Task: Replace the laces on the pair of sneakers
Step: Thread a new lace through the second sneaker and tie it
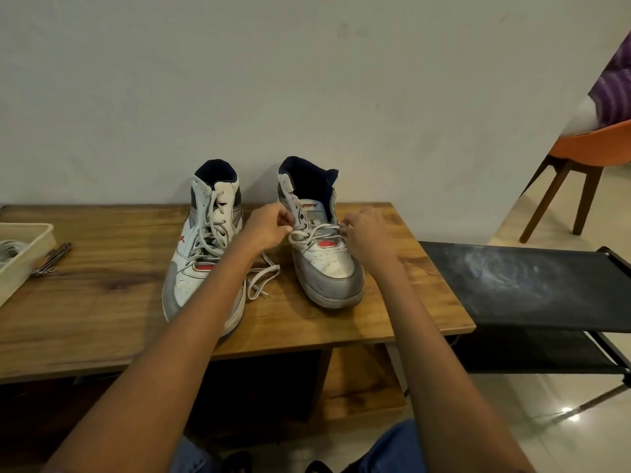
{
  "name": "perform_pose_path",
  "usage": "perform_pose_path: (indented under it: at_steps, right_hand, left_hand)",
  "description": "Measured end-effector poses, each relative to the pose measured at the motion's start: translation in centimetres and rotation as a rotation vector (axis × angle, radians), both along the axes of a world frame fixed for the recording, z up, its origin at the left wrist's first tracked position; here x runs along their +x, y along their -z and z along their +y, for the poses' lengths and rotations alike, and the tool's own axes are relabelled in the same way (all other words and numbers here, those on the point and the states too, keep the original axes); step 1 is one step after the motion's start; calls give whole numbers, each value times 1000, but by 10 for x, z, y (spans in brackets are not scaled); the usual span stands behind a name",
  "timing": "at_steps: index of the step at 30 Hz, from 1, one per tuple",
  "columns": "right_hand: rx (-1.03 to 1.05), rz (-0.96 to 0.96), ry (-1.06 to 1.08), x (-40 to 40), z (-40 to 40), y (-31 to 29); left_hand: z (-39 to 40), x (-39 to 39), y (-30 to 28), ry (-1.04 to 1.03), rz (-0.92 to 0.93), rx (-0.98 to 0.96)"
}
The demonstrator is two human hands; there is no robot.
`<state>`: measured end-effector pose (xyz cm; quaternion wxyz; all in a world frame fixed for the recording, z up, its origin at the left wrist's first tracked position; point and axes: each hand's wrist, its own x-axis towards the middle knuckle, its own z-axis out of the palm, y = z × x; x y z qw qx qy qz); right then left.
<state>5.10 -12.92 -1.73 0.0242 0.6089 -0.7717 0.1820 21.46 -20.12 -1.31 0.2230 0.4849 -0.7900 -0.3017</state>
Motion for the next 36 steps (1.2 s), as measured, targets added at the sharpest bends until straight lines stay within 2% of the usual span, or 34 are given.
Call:
perform_pose_path:
  at_steps: [2, 3, 5, 7, 9, 10, 13, 15, 17, 21, 24, 27, 30, 36]
  right_hand:
    - [-79, -87, 6, -3, 1, 4]
    - [-137, -190, 30, -7, 2, 4]
    - [-361, -509, 166, -23, 5, -1]
    - [-642, -833, 387, -39, 10, -7]
    - [-706, -1075, 486, -38, 12, -8]
    - [-640, -1135, 472, -34, 11, -7]
    - [-293, -1120, 269, -19, 6, -1]
    - [-153, -1053, 120, -11, 4, 5]
    - [-195, -1032, 79, -7, -1, 15]
    - [-362, -1108, 200, 0, -11, 24]
    - [-358, -947, 287, 3, -13, 25]
    - [-343, -900, 339, 3, -15, 25]
    - [-352, -985, 375, 2, -15, 25]
    - [-362, -1130, 404, 7, -14, 23]
  left_hand:
    - [4, -3, 5, -12, -4, -78]
    - [5, -5, 6, -23, 0, -109]
    - [5, -3, 6, -52, 21, -159]
    - [1, -1, 4, -86, 71, -197]
    - [0, 0, 2, -97, 78, -198]
    - [1, -1, 1, -88, 77, -176]
    - [6, -6, -1, -45, 134, -42]
    - [9, -8, -2, -49, 192, 20]
    - [12, -12, 0, -106, 254, 22]
    - [17, -21, 9, -260, 327, -101]
    - [17, -23, 16, -359, 403, -135]
    - [16, -22, 18, -435, 549, -27]
    - [17, -17, 18, -451, 681, 51]
    - [13, -10, 16, -530, 696, 181]
